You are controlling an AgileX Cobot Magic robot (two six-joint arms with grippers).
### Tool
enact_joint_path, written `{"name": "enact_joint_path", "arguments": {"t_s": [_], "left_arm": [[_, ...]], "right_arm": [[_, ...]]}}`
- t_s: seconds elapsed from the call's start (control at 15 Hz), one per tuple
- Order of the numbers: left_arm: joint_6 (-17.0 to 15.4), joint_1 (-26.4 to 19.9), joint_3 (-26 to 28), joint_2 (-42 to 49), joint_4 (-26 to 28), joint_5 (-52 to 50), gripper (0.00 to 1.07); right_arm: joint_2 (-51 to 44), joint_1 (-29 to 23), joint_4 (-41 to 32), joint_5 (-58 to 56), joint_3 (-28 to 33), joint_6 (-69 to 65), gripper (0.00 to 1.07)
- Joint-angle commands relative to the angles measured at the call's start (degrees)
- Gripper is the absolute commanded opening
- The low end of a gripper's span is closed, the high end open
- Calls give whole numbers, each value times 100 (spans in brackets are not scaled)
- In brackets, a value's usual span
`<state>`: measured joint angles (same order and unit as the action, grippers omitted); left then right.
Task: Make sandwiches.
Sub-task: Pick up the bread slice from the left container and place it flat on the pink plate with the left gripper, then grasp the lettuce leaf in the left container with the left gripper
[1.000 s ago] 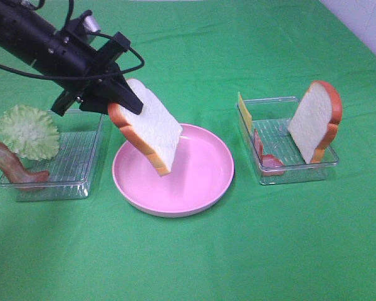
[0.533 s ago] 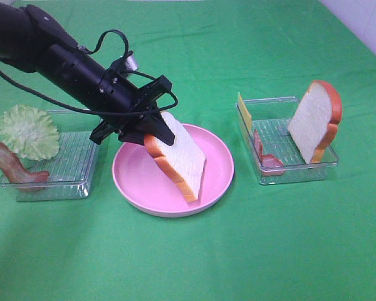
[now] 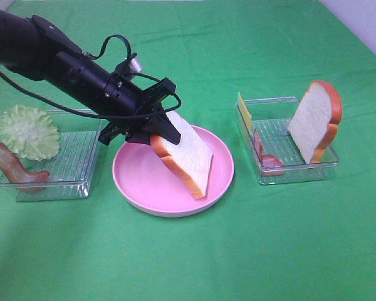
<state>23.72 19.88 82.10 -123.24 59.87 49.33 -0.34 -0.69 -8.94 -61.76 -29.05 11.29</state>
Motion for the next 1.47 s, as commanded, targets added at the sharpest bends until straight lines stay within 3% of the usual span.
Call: {"name": "enact_joint_path", "arguments": {"t_s": [0.07,0.13,0.2,0.33,0.53,0.73,0.87,1.0,1.07,1.13,1.2,1.27,1.33,1.4,1.47], "left_arm": [[6,46,-17,-6,-115,-86,6],[0,46,-17,-6,-178,-86,22],[11,46,-17,6,-218,-86,46],[23,46,-17,11,-298,-120,68],[11,46,-11,11,-739,-160,69],[-304,63,-11,34,-1232,-46,69],[-791,309,11,218,-2469,-298,69],[-911,338,52,229,-2704,-321,69],[-1713,516,372,315,-3724,-178,69],[-2114,544,613,350,-4154,-6,69],[-2504,544,974,355,-4532,350,69],[-2681,544,1134,355,-4704,539,69],[-3140,533,1473,355,-5099,957,69],[-3237,533,1558,355,-5220,1043,69],[-3690,533,1971,355,-5827,1587,69]], "right_arm": [[-80,6,0,46,11,6,77],[-80,6,0,46,11,6,77],[-80,6,0,46,11,6,77],[-80,6,0,46,11,6,77],[-80,6,0,46,11,6,77],[-80,6,0,46,11,6,77],[-80,6,0,46,11,6,77],[-80,6,0,46,11,6,77],[-80,6,0,46,11,6,77],[-80,6,0,46,11,6,77],[-80,6,0,46,11,6,77],[-80,6,0,46,11,6,77],[-80,6,0,46,11,6,77],[-80,6,0,46,11,6,77],[-80,6,0,46,11,6,77]]}}
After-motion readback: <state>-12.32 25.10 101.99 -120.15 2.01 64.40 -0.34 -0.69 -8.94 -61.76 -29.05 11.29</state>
